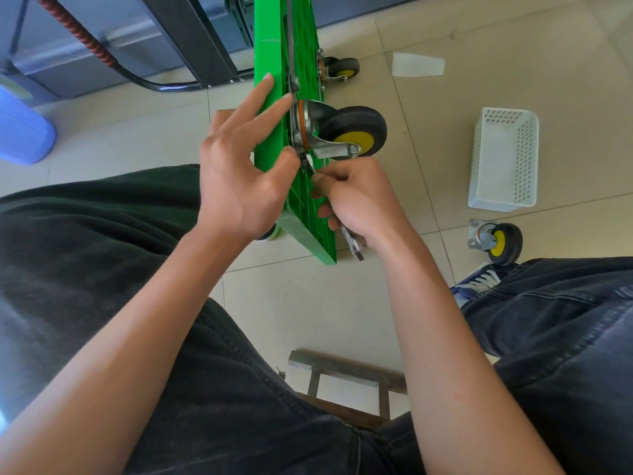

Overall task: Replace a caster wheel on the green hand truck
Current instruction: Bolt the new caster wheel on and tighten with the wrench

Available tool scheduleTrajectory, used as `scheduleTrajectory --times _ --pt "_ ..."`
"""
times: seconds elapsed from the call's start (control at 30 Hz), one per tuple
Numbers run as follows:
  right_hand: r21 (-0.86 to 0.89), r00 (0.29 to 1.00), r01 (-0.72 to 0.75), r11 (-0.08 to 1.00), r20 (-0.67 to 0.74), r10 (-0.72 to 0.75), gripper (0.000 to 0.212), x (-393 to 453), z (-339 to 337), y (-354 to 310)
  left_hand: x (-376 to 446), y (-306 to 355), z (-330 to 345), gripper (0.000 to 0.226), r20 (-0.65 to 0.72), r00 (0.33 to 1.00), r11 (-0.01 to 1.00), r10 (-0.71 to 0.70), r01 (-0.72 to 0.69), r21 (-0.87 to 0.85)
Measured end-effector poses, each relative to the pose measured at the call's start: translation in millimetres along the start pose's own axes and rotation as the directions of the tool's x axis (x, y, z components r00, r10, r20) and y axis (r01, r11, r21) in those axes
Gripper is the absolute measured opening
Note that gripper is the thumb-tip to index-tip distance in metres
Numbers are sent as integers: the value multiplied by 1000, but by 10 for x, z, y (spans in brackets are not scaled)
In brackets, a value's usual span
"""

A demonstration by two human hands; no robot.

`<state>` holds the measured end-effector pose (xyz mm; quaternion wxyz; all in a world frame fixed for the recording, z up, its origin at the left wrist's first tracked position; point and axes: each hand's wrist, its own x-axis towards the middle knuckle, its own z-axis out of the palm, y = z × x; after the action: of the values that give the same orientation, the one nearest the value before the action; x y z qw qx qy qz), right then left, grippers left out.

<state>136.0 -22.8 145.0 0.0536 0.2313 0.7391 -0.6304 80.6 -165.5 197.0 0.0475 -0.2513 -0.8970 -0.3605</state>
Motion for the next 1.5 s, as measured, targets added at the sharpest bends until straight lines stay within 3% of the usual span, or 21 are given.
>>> scheduleTrajectory --times 0.2,0.43,0.73,1.03,1.5 --pt "136 996 -80 988 41 75 23 22 -72 122 2 5 0 55 4 1000 1000 -1 1 3" --pt "130 996 -80 988 53 73 24 74 -104 252 2 2 2 54 7 1000 1000 2 -2 8" --pt "19 997 53 998 -54 -52 18 158 -21 455 3 -8 5 54 5 1000 1000 15 -15 7" --pt "211 991 83 974 -119 -59 18 150 91 573 6 -13 6 54 2 1000 1000 19 -19 -6" --pt "233 982 132 963 -162 -95 22 170 146 634 11 -21 10 55 -1 1000 1000 11 -11 -18"
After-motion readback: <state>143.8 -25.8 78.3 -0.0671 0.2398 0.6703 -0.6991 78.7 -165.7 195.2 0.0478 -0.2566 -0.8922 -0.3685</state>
